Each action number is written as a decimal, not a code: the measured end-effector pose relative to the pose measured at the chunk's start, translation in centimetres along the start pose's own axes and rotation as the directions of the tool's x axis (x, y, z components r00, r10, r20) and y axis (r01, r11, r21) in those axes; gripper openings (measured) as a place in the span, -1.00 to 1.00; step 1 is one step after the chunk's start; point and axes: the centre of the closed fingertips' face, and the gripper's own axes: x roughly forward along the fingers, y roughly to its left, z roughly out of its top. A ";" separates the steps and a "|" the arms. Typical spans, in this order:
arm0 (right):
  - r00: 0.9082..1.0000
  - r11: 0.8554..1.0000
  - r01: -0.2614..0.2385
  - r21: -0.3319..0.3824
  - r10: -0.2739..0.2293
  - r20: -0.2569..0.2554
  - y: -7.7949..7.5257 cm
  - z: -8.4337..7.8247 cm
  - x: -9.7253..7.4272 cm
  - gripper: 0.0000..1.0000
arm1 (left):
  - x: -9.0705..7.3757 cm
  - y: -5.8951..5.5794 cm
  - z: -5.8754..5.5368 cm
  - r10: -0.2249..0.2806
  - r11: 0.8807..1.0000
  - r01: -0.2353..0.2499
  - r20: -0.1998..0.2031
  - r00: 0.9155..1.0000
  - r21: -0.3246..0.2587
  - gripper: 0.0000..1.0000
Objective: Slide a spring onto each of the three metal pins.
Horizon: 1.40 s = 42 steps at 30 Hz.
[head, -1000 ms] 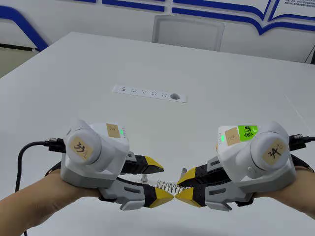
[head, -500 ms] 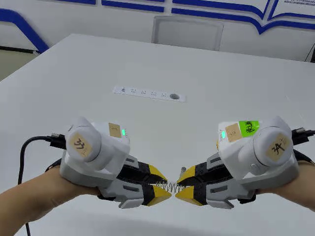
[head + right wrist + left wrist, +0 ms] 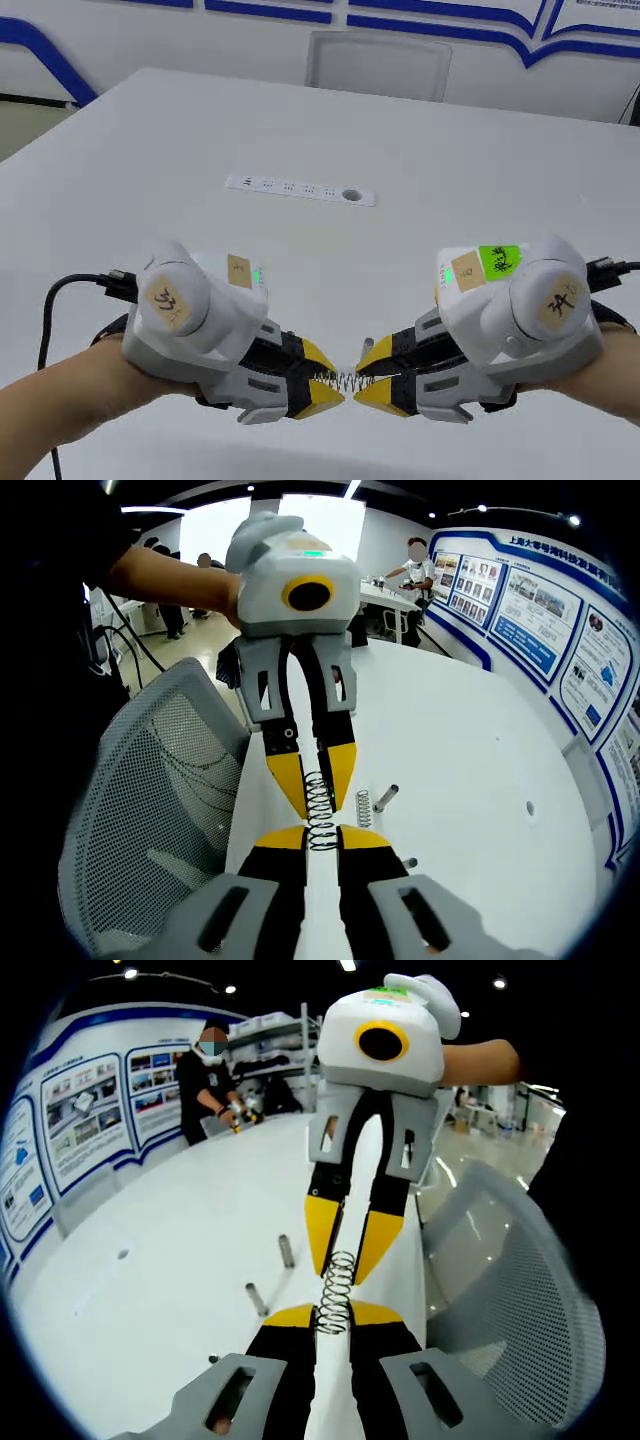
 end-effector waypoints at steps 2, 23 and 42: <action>1.000 1.000 0.000 0.000 0.000 0.008 -0.1 0.0 -0.2 -0.76 | -0.1 0.0 0.2 0.001 1.000 -0.001 0.009 1.000 0.002 -0.79; 0.991 0.982 -0.036 0.186 0.011 0.132 -0.6 0.1 -1.3 -0.75 | -0.4 -0.1 1.9 -0.006 1.000 0.004 0.079 0.997 0.026 -0.79; 0.980 0.975 -0.073 0.210 0.031 0.194 -0.2 1.0 -2.1 -0.76 | -0.9 -0.4 2.5 -0.005 0.999 0.001 0.094 0.996 0.038 -0.80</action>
